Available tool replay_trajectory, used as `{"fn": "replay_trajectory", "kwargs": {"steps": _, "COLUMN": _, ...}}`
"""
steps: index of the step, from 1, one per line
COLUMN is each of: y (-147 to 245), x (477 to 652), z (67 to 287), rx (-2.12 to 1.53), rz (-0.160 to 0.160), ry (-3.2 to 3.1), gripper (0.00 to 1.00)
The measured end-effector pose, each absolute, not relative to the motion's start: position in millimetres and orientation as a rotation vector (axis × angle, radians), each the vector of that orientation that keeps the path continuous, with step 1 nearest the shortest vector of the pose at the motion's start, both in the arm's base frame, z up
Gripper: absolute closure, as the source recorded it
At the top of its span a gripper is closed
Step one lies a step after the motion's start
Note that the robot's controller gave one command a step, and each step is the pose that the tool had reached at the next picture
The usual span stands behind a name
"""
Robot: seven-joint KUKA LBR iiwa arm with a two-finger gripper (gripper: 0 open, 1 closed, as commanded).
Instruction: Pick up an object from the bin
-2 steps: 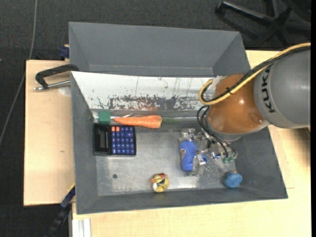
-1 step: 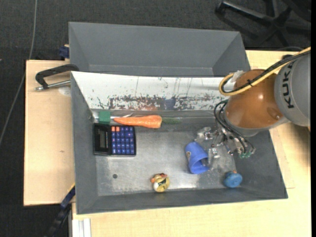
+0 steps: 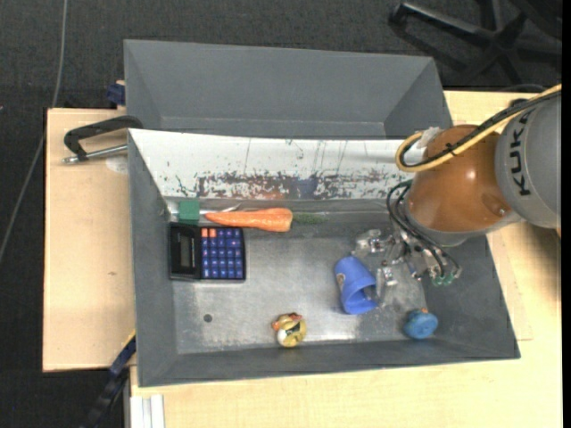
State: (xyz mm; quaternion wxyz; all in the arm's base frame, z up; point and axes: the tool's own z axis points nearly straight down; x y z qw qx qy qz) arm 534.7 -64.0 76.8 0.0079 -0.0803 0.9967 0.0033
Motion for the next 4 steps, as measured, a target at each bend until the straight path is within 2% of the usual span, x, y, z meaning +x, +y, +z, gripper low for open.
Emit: {"fn": "replay_trajectory", "kwargs": {"steps": 4, "y": -64.0, "x": 534.6, "z": 76.8, "rx": -0.251, "rz": 0.011, "ry": 3.117, "gripper": 1.0}}
